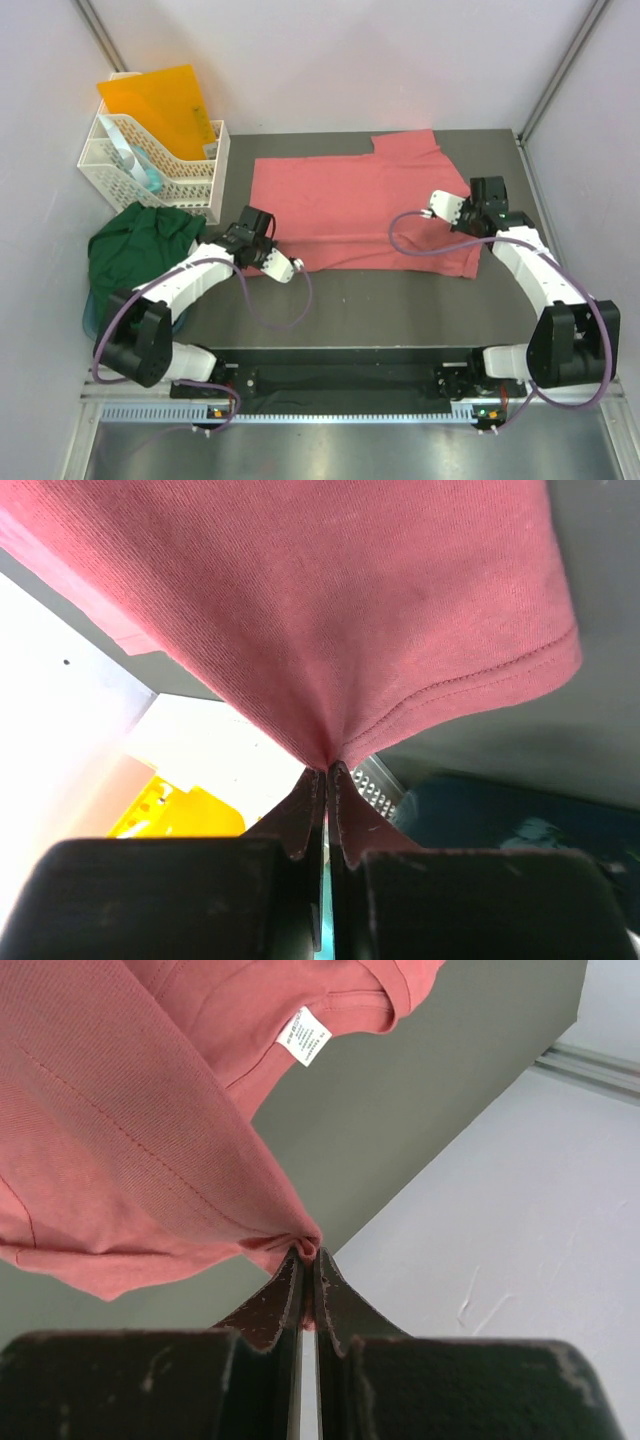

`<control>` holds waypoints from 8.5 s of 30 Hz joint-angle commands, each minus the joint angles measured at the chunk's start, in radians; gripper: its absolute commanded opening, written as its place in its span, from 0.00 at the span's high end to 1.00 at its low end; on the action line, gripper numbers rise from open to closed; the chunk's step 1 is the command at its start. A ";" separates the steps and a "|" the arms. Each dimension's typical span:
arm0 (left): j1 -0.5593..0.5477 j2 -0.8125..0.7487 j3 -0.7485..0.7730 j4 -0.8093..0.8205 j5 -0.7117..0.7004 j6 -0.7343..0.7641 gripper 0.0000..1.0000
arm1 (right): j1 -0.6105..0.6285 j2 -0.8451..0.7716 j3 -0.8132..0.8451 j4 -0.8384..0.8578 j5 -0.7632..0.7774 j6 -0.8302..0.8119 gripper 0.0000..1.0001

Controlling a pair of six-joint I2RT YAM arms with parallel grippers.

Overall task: Fold and stack the t-shirts
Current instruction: Fold the flattened tshirt in 1/3 of the way

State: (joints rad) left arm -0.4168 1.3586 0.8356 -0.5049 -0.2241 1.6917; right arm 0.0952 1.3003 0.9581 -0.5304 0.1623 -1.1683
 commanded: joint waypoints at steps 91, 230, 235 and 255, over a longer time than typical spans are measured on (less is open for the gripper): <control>0.095 0.355 0.076 0.594 -0.142 -0.015 0.01 | 0.095 0.401 0.251 0.475 0.250 0.229 0.25; 0.053 0.103 -0.054 0.612 -0.213 -0.143 0.10 | 0.109 0.290 0.401 -0.157 -0.175 0.289 0.47; 0.044 0.129 0.071 0.542 -0.166 -0.319 0.09 | 0.193 0.419 0.579 -0.216 -0.121 0.351 0.47; -0.005 0.218 0.088 0.644 -0.230 -0.185 0.08 | 0.268 0.700 0.717 -0.036 -0.135 0.317 0.49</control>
State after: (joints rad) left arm -0.4232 1.5322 0.9070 0.0689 -0.4580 1.4708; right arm 0.3557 2.0083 1.6878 -0.6434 0.0223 -0.8600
